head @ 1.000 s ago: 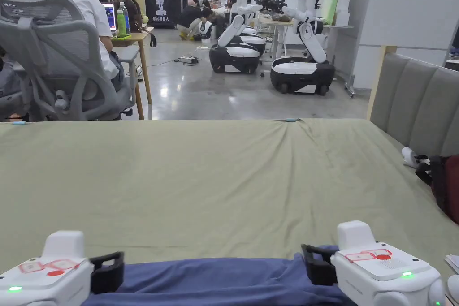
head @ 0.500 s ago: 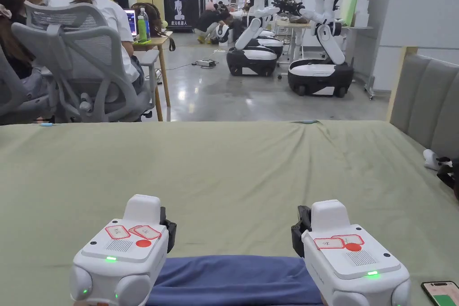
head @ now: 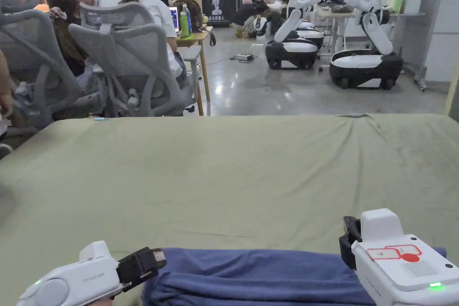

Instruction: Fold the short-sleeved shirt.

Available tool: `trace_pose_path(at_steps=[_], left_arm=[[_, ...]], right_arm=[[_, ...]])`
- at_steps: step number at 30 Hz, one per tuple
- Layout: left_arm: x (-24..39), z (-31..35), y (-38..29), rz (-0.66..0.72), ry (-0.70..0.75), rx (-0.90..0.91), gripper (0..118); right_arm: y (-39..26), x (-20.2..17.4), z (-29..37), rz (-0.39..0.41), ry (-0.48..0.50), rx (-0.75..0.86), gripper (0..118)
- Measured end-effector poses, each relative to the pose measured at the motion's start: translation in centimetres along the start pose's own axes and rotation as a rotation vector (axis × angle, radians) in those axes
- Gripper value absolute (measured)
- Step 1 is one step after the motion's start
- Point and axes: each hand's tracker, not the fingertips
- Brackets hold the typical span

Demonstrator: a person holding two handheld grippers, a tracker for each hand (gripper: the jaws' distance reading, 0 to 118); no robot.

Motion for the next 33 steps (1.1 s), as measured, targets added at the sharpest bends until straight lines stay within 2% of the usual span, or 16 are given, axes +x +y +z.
trace_pose_path(at_steps=[1,2,4,6,9,10,11,12,13,14,16,18,19,26,30,33], left_arm=[[-1.6,-0.2,0.4,0.085,-0.011,0.013,115],[-3.2,-0.5,0.6,0.174,-0.052,-0.007,118],[-6.5,-2.0,0.2,0.361,-0.171,-0.078,118],[-7.3,-4.3,-0.6,0.432,-0.275,-0.136,118],[-5.7,-7.2,-1.7,0.418,-0.461,-0.206,114],[-4.8,-8.1,-1.9,0.404,-0.461,-0.218,101],[-4.3,-8.7,-1.9,0.390,-0.432,-0.200,84],[-3.9,-9.4,-2.1,0.391,-0.404,-0.187,60],[-3.7,-10.1,-2.1,0.413,-0.373,-0.188,23],[-3.6,-10.6,-2.4,0.420,-0.313,-0.191,13],[-3.8,-10.6,-2.8,0.373,-0.242,-0.165,11],[-4.1,-10.0,-2.7,0.406,-0.302,-0.164,9],[-4.2,-9.4,-2.3,0.391,-0.256,-0.141,8],[-3.0,-5.7,1.5,0.054,-0.013,-0.075,8],[4.3,-4.8,0.9,-0.347,0.106,-0.021,8],[11.7,-4.8,-2.0,-0.622,0.118,0.019,8]], right_arm=[[-0.1,-0.2,-0.1,0.004,0.004,-0.004,0],[-0.2,-0.4,-0.2,0.006,0.006,-0.007,0],[-0.3,-0.7,-0.4,0.008,0.011,-0.016,0],[-0.3,-0.8,-0.5,0.009,0.010,-0.023,0],[-0.2,-0.8,-0.7,0.012,0.009,-0.031,0],[-0.2,-0.8,-0.7,0.014,0.006,-0.033,0],[-0.2,-0.8,-0.8,0.015,0.003,-0.035,0],[-0.2,-0.8,-0.9,0.017,0.002,-0.037,0],[-0.2,-0.7,-0.9,0.019,-0.001,-0.040,0],[-0.2,-0.7,-1.0,0.022,-0.004,-0.043,0],[-0.3,-0.7,-1.1,0.023,0.000,-0.049,0],[-0.4,-0.9,-1.1,0.022,0.009,-0.056,0],[-0.5,-1.0,-1.2,0.025,0.011,-0.058,0],[-1.0,-1.8,-1.7,0.017,0.036,-0.075,0],[-1.1,-1.8,-1.5,0.013,0.047,-0.073,0],[-1.2,-1.5,-1.2,0.004,0.047,-0.075,0]])
